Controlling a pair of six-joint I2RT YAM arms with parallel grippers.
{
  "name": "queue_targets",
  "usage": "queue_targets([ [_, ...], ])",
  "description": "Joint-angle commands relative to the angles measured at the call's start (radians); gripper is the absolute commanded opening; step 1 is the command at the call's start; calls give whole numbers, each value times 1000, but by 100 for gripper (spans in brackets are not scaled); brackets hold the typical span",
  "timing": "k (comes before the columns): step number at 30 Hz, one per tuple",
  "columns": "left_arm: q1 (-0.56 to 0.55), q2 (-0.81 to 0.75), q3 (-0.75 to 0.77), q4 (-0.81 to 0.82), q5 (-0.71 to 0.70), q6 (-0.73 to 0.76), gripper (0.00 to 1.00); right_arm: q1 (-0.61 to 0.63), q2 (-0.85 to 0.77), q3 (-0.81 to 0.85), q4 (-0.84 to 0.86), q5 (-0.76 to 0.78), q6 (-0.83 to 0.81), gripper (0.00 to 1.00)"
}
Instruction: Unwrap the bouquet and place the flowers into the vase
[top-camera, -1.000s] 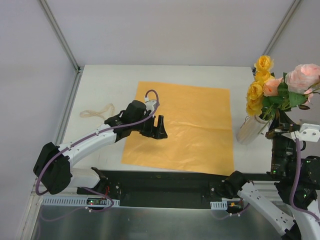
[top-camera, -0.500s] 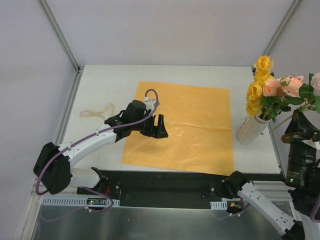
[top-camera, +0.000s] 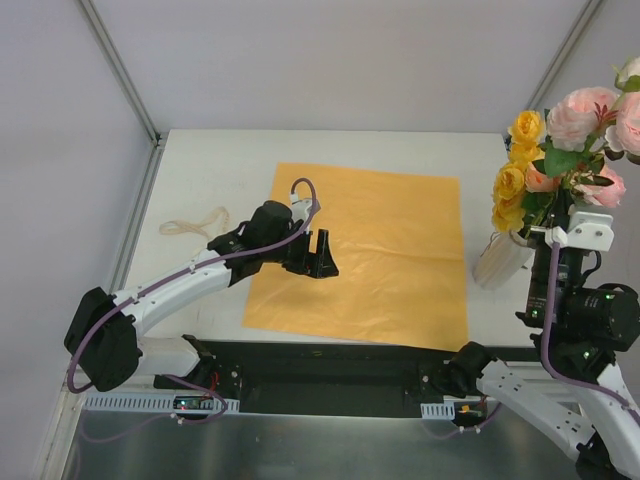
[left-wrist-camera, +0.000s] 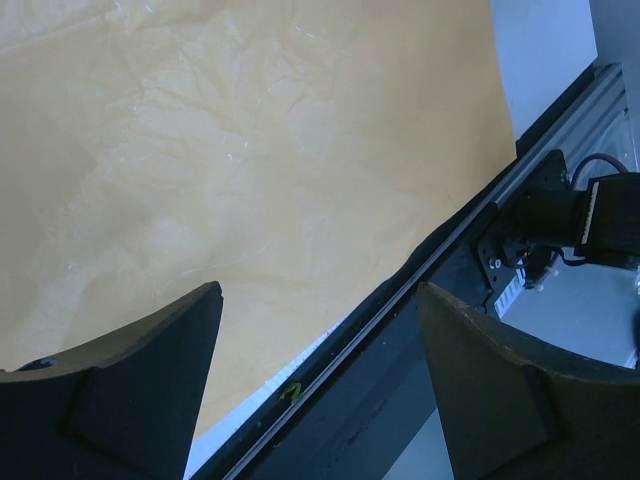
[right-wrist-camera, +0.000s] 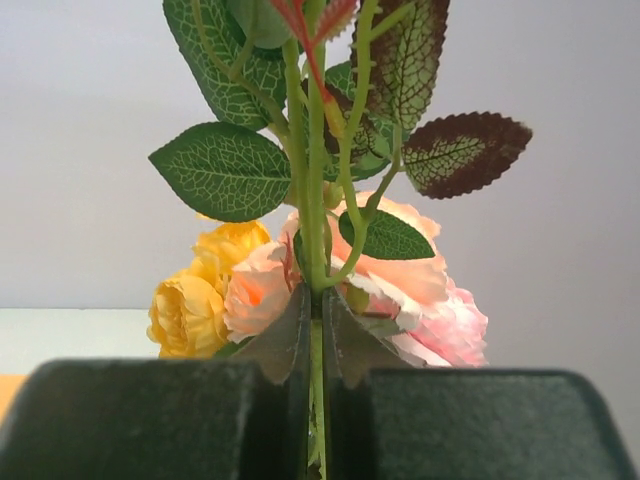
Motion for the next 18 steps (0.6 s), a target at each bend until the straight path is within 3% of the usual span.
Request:
queue_targets([
  [1, -7, -51, -7, 30, 19, -2, 78, -23, 36, 30, 179, 6, -58, 1],
  [18, -7, -64, -19, 30, 40, 10, 78, -210, -45, -158, 294, -100, 120, 0],
])
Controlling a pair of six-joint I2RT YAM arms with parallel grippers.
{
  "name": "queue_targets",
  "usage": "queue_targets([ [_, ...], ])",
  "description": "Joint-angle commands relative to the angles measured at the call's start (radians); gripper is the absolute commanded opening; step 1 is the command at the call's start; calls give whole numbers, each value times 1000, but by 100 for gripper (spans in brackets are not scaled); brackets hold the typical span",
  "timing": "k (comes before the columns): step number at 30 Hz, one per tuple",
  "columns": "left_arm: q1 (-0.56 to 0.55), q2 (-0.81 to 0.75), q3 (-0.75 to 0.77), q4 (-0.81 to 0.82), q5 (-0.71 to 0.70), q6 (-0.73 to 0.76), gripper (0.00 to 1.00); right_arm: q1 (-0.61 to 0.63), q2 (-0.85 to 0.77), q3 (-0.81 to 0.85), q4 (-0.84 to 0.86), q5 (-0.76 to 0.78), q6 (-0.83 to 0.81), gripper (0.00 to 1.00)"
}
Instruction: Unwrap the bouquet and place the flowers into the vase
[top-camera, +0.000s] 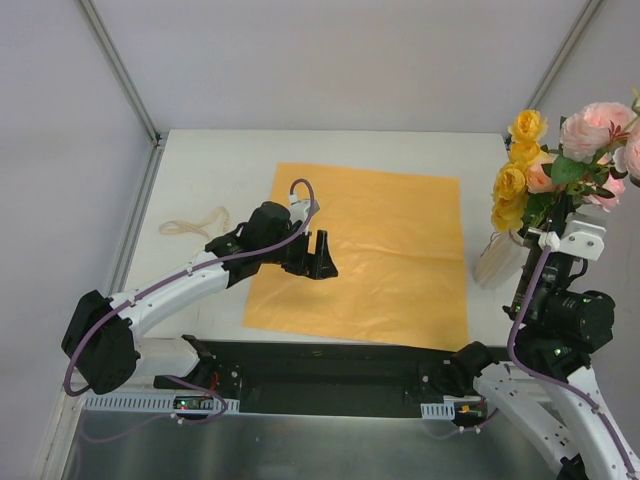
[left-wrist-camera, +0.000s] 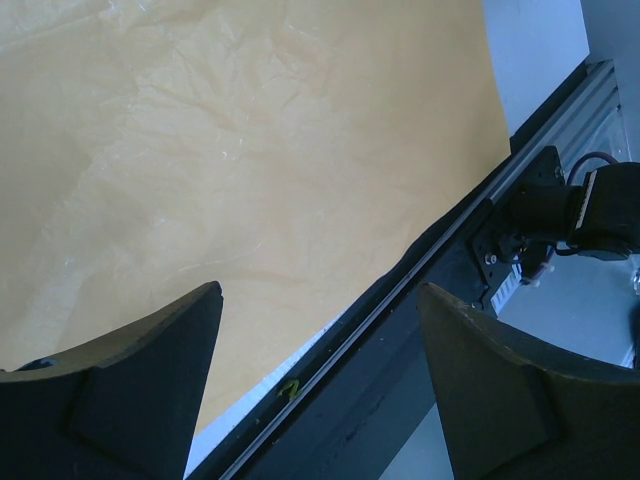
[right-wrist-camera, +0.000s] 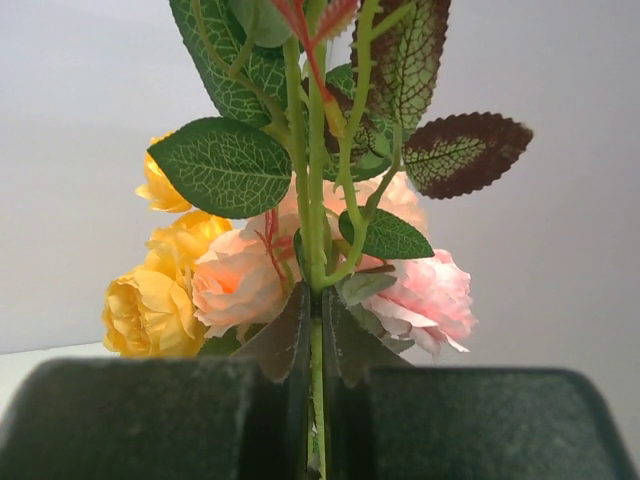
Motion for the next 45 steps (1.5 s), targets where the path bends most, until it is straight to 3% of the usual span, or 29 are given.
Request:
queue_targets([
  [1, -7, -42, -13, 27, 32, 11, 78, -32, -33, -12, 115, -26, 71, 1],
  [16, -7, -107, -42, 27, 54, 31, 79, -116, 0, -12, 153, -9, 169, 1],
  [29, -4, -147, -62, 26, 78, 60, 80, -159, -45, -111, 136, 12, 191, 1],
  [37, -6, -147, -61, 21, 106, 74, 80, -161, -163, -211, 48, 46, 234, 0],
  [45, -4, -159, -55, 23, 117, 70, 80, -164, -184, -259, -147, 113, 381, 0],
])
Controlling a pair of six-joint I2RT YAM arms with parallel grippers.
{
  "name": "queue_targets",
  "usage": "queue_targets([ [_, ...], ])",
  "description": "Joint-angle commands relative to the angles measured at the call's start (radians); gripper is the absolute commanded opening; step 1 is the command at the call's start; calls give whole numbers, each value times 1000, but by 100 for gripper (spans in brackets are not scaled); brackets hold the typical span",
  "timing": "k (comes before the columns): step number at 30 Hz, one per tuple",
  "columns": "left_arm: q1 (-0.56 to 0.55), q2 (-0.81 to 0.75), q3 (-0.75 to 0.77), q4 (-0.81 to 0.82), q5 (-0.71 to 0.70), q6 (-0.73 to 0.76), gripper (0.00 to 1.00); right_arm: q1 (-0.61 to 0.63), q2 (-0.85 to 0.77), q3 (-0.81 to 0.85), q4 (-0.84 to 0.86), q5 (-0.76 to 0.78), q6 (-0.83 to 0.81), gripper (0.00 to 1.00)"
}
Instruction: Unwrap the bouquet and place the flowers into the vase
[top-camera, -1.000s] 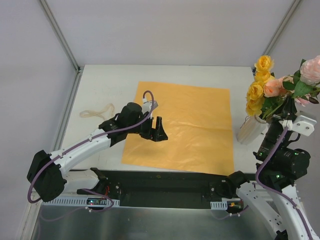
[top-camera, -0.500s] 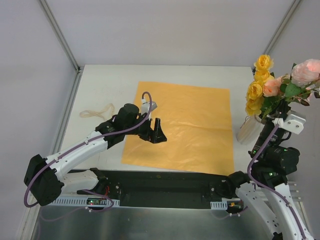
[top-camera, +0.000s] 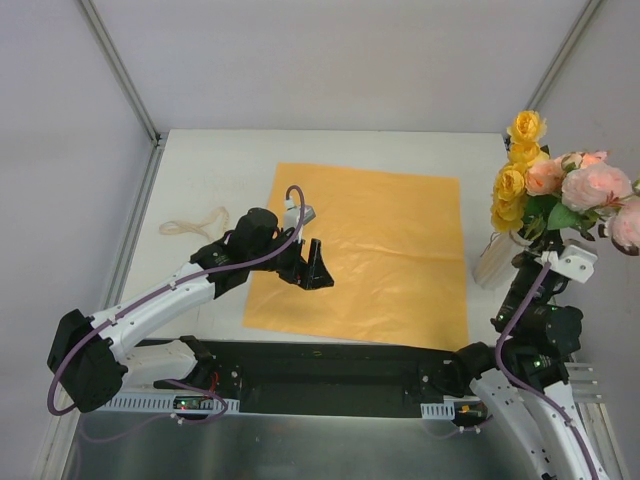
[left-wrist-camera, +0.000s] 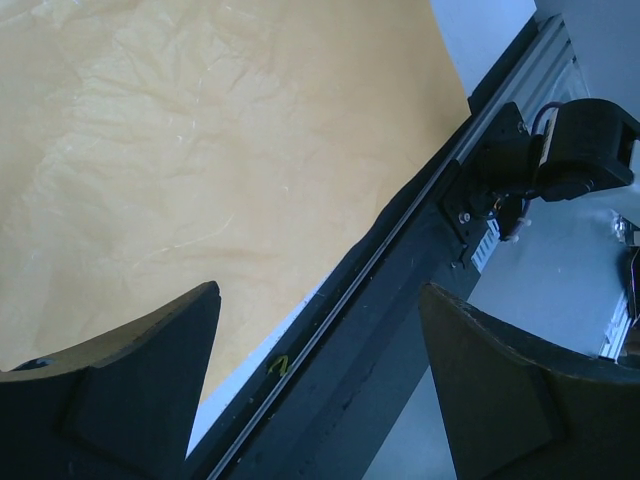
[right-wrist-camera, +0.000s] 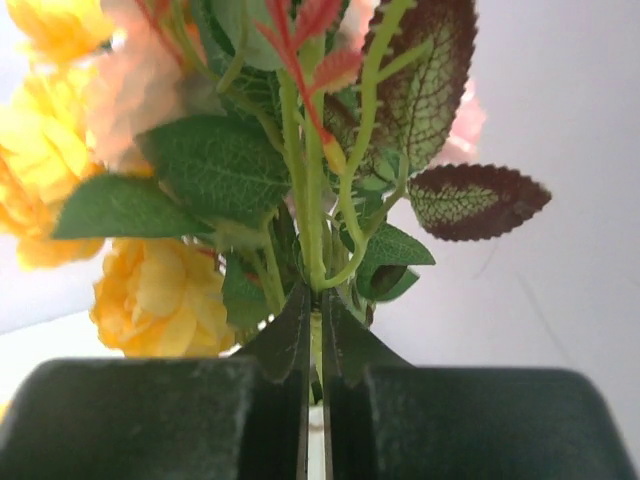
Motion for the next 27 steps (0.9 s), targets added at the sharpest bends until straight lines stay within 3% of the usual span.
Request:
queue_targets([
  [1, -6, -39, 4, 21, 26, 18, 80, -9, 11, -16, -122, 86, 109, 0],
  [4, -6, -39, 15, 22, 34, 9, 80, -9, 44, 28, -309, 97, 203, 0],
  [13, -6, 17, 38, 71, 59, -41, 79, -9, 92, 125, -635, 145, 422, 0],
  [27, -41, 117, 130, 116, 66, -65, 79, -12, 170, 243, -873, 141, 574, 3],
])
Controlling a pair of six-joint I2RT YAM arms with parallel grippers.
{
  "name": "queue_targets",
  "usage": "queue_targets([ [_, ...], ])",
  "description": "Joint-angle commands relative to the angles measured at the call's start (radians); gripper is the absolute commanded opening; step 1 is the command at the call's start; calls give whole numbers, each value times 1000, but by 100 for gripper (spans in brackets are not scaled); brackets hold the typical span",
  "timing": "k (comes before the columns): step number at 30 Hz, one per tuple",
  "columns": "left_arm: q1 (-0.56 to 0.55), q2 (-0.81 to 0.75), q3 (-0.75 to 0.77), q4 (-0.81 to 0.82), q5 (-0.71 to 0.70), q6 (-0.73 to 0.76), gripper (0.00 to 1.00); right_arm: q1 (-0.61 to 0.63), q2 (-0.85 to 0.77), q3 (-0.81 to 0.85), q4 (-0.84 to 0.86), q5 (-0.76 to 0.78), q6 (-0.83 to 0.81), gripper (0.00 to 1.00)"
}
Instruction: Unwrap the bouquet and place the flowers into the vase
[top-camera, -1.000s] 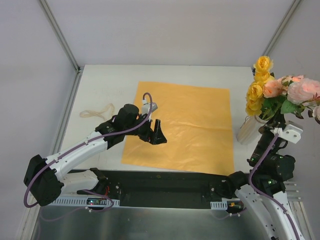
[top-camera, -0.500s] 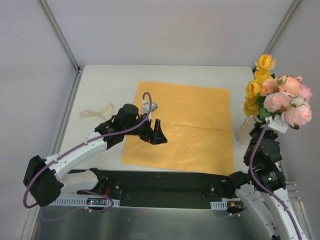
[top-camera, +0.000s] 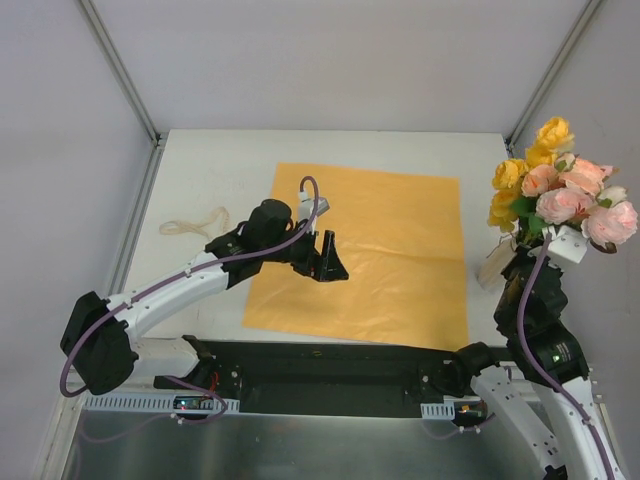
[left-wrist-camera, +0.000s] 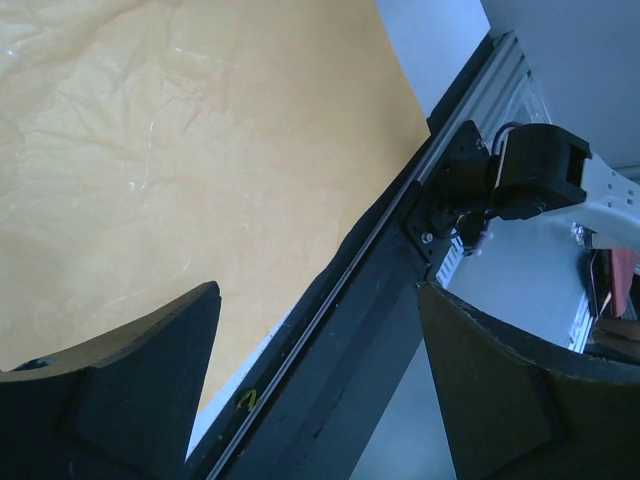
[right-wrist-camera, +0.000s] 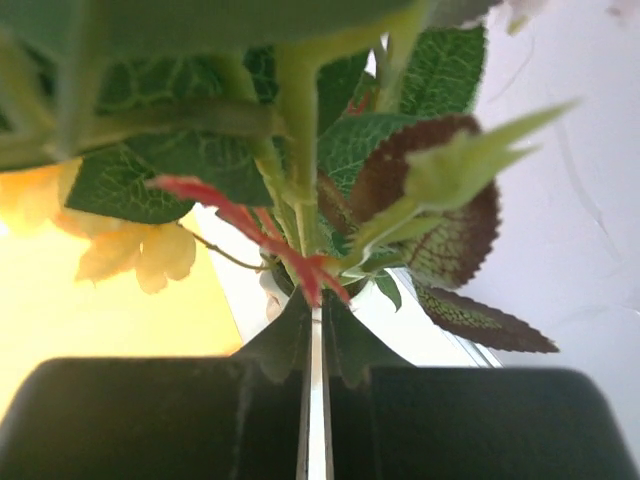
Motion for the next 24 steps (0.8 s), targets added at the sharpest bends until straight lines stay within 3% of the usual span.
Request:
queue_targets([
  [1, -15, 13, 58, 47, 24, -12, 79, -5, 53, 29, -115, 32, 86, 3],
  [14, -29, 50, 111, 47, 30, -30, 79, -5, 57, 9, -177, 113, 138, 6],
  [24, -51, 108, 168, 47, 38, -41, 79, -5, 44, 2, -194, 156, 160, 14],
])
